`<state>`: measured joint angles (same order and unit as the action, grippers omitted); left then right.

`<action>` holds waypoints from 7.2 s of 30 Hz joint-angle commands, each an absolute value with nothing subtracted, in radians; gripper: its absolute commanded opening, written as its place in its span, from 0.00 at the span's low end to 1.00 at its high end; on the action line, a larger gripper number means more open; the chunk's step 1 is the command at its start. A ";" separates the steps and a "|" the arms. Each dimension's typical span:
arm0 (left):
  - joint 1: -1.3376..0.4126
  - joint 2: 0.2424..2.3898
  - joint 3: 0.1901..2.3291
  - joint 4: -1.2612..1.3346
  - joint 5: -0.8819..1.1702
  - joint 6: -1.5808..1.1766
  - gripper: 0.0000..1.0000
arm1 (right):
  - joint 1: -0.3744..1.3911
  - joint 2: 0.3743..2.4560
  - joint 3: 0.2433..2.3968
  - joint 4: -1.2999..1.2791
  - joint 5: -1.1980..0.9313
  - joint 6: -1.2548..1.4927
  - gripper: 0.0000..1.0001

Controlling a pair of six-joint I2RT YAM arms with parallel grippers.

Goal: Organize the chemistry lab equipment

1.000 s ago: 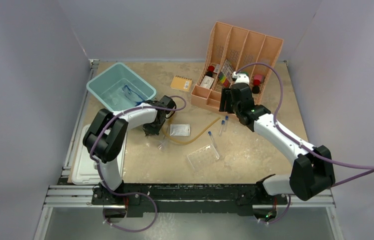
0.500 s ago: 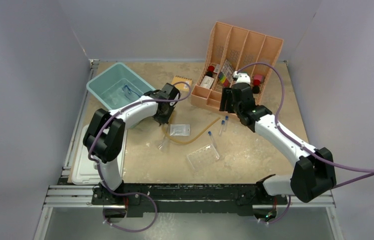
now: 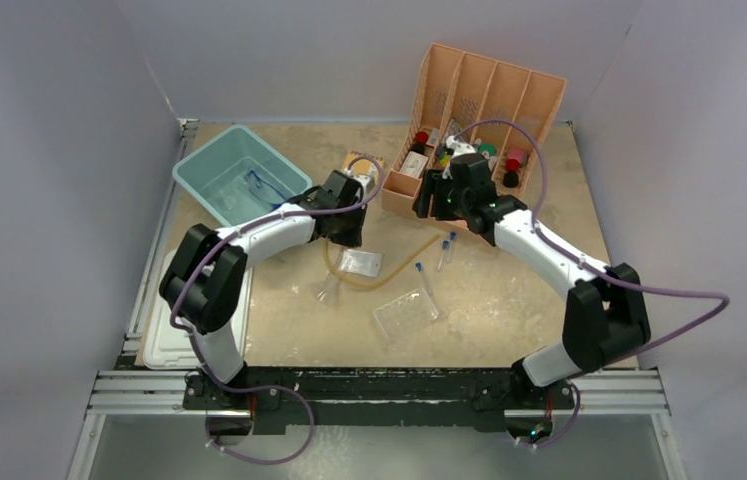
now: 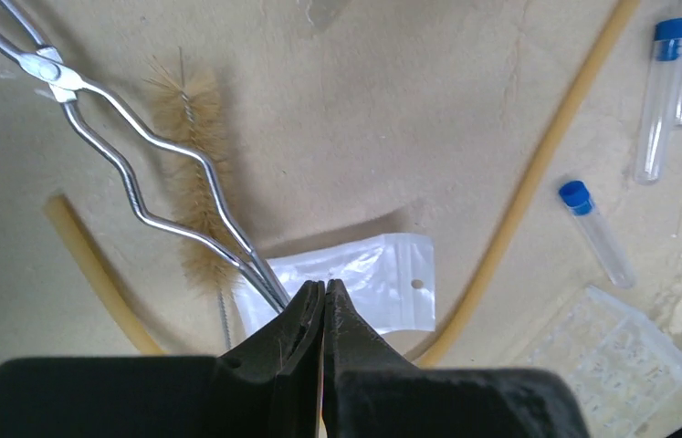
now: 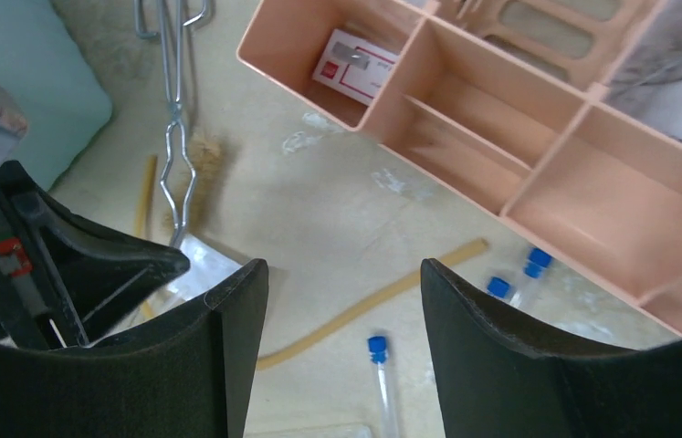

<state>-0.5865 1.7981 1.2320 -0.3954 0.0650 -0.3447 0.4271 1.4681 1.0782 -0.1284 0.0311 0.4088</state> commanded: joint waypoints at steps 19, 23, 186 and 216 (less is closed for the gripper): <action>-0.582 1.886 1.485 -0.497 -0.540 -0.706 0.63 | 0.473 1.662 1.202 -0.082 0.009 0.590 0.59; -0.579 1.965 1.537 -0.498 -0.568 -0.736 0.62 | 0.474 1.608 1.158 -0.142 0.113 0.647 0.57; -0.735 1.777 1.286 -0.586 0.027 -0.077 0.36 | 0.349 1.505 1.043 -0.247 0.241 0.733 0.55; -0.630 1.925 1.351 -0.548 -0.192 -0.208 0.27 | 0.324 1.481 1.040 -0.247 0.271 0.588 0.55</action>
<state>-0.6258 1.9259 1.3052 -0.5774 -0.2180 -0.2165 0.3267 1.5070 1.0183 -0.2432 0.2340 0.6228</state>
